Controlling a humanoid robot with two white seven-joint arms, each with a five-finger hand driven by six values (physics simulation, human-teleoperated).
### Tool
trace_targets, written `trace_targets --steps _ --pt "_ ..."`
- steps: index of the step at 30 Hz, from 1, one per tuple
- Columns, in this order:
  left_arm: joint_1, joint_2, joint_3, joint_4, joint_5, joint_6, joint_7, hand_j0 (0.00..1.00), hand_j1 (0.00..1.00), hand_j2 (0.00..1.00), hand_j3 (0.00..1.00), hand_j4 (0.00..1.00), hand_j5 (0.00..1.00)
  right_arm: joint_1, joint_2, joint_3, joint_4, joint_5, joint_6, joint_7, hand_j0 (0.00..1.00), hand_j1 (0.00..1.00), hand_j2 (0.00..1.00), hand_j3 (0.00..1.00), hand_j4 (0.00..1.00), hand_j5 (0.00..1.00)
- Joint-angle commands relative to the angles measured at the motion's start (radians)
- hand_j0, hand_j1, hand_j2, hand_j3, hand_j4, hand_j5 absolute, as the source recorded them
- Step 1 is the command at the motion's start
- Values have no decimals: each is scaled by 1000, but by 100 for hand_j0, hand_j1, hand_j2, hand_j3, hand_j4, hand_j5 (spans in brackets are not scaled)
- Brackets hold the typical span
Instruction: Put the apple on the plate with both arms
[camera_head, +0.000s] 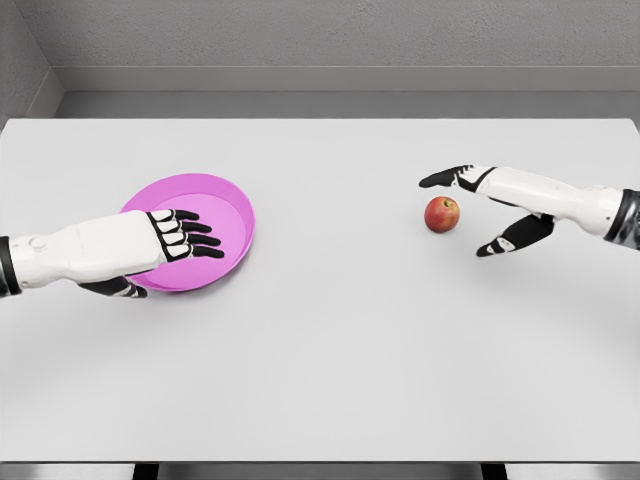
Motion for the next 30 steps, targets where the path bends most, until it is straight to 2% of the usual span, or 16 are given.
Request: trace_targets --steps 1,5,11,14,21,30 --pt "0 1 1 0 6 1 0 100 100 100 100 100 100 -5 14 3 19 -8 3 0 100 100 100 100 100 100" --pt "0 1 0 0 6 1 -1 100 100 100 100 100 100 -35 48 26 100 6 8 0 100 100 100 100 100 100" --pt "0 1 0 0 6 1 -1 100 100 100 100 100 100 -60 65 41 145 61 32 0 100 100 100 100 100 100" --pt "0 1 0 0 6 1 -1 100 100 100 100 100 100 -98 88 99 197 61 38 0 100 100 100 100 100 100" --pt "2 1 0 0 6 1 -1 100 100 100 100 100 100 -124 92 131 226 81 54 0 99 99 99 99 99 99" --pt "2 1 0 0 6 1 -10 100 100 100 100 100 100 -175 144 188 323 82 55 0 98 98 98 98 98 98"
